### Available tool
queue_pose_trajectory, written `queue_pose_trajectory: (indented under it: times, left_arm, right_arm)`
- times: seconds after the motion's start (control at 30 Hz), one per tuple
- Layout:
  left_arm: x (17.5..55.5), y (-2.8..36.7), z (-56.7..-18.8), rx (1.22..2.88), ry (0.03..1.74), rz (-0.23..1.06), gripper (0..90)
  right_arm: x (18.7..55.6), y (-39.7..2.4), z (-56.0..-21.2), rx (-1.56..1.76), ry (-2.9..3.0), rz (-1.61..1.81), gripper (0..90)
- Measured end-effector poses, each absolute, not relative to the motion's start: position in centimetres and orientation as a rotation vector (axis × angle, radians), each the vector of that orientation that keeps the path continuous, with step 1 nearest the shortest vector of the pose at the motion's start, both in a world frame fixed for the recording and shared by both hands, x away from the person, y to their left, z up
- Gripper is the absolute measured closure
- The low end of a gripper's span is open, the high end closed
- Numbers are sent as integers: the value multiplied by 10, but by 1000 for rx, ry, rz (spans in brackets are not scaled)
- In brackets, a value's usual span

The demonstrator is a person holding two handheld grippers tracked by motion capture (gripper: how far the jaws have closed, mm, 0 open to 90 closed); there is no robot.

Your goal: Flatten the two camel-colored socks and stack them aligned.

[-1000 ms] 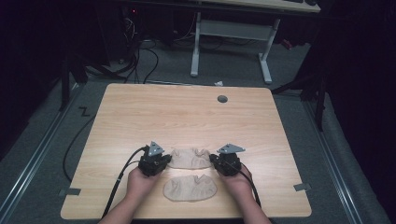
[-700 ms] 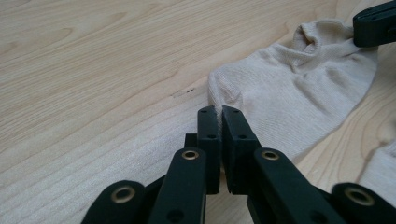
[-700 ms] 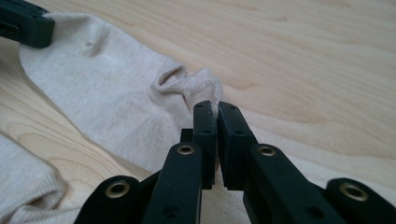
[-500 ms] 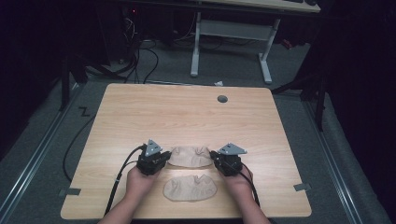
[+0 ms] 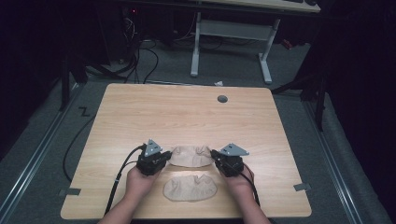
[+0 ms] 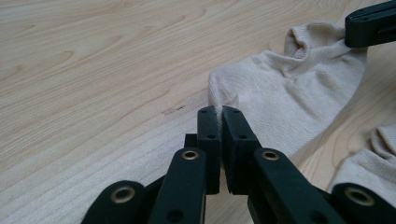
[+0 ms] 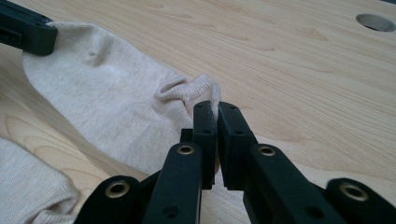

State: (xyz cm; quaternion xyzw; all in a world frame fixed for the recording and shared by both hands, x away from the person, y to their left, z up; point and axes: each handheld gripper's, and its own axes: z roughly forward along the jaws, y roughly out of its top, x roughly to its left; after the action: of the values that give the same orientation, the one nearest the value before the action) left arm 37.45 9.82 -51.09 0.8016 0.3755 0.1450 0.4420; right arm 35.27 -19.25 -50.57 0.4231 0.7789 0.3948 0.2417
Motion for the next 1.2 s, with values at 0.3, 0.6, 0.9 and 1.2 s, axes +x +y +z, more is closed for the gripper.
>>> queue_pose_trajectory:
  times: [0.3, 0.6, 0.9, 1.2]
  left_arm:
    - [364, 100, -502, 1999, 898, 359, 862]
    - [343, 103, -496, 2023, 868, 358, 861]
    - [325, 107, -487, 2042, 854, 354, 861]
    - [306, 107, -483, 2054, 836, 317, 859]
  right_arm:
    - [345, -193, -501, 1132, 2135, 1088, 862]
    - [326, -192, -497, 1086, 2151, 1106, 862]
    - [305, -193, -493, 1030, 2166, 1112, 862]
    - [286, -194, -493, 1016, 2185, 1117, 861]
